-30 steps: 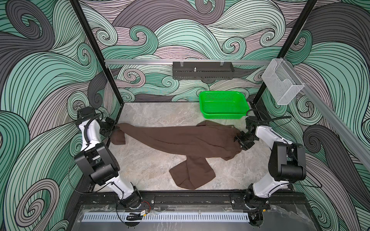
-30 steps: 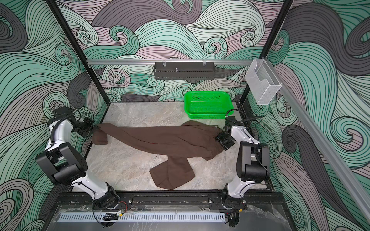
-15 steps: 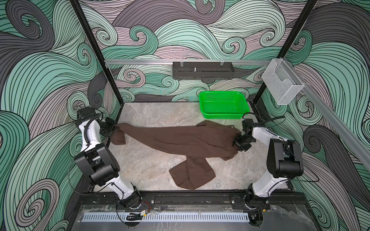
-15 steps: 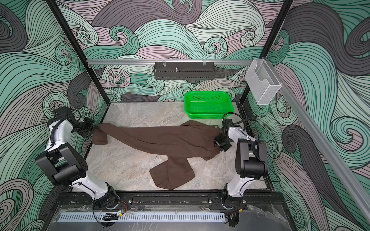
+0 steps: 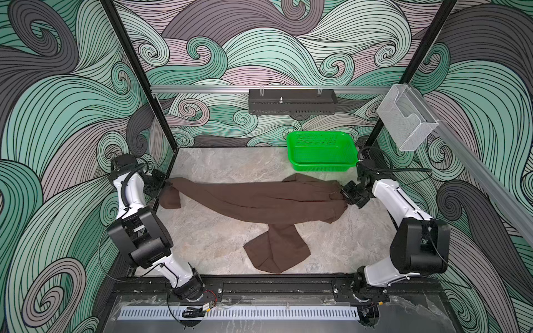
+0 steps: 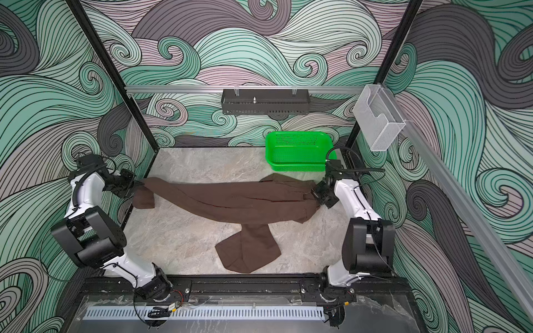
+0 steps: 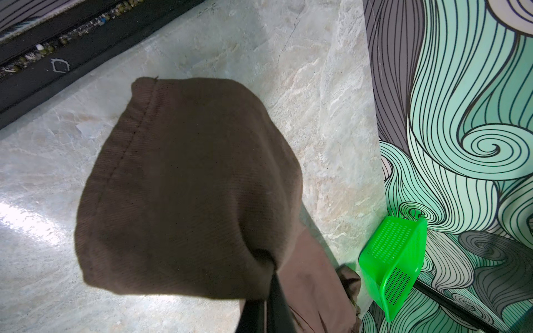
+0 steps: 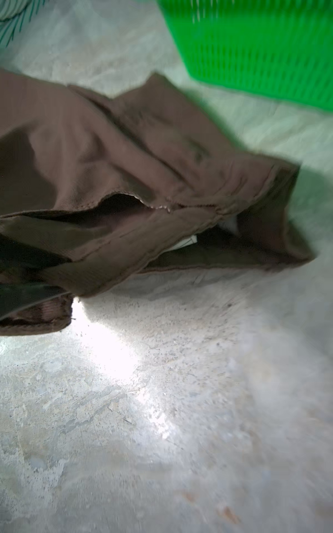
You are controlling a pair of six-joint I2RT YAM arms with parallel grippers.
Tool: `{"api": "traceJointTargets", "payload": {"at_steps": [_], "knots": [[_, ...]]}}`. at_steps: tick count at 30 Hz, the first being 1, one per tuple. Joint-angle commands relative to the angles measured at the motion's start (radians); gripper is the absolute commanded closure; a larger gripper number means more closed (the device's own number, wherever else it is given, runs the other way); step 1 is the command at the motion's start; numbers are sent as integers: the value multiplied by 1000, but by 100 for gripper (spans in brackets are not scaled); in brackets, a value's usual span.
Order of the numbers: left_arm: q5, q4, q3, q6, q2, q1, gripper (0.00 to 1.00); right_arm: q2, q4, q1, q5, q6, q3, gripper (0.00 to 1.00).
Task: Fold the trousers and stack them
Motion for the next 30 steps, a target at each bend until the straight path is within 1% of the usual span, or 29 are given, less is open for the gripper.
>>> {"api": "traceJointTargets", "payload": {"at_steps": [1, 5, 9, 12, 16, 20, 24, 25, 28, 29, 30], "knots": [[5, -23, 46, 7, -25, 10, 100, -43, -92, -22, 47, -30, 46, 93], [2, -27, 52, 7, -25, 10, 100, -53, -104, -28, 51, -48, 58, 94], [-3, -25, 38, 7, -26, 11, 100, -13, -103, -26, 47, -66, 17, 93], [-19, -28, 26, 11, -30, 10, 100, 14, -82, -18, 40, -75, -45, 91], [-29, -33, 19, 15, -30, 10, 100, 31, -39, -10, 31, -74, -125, 82], [-36, -34, 20, 16, -30, 10, 100, 37, -24, -10, 28, -77, -152, 79], [-36, -34, 16, 15, -30, 10, 100, 35, -20, -10, 28, -75, -157, 84], [-37, -34, 16, 16, -30, 10, 100, 31, -21, -11, 26, -76, -156, 84], [-39, -32, 15, 17, -30, 11, 100, 11, -28, -9, 22, -75, -148, 78], [-39, -33, 13, 16, -30, 11, 100, 5, -29, -9, 24, -75, -147, 78], [-39, -31, 12, 14, -31, 11, 100, -1, -34, -9, 26, -75, -145, 82]]}}
